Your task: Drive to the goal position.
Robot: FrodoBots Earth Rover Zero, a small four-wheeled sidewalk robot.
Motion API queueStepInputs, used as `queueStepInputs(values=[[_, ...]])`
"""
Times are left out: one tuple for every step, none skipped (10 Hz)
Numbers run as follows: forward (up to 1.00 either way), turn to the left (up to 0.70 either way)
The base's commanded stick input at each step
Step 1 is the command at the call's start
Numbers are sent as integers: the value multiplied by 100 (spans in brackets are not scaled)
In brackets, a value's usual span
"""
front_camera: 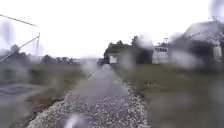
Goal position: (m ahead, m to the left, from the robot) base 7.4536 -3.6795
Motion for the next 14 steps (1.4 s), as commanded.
queueStepInputs(values=[[100, 11], [100, 37], [100, 26], [100, 11], [100, 0], [100, 0], [100, 0], [100, 0], [100, 0], [100, 5], [100, 32], [100, 32], [100, 20], [100, 8]])
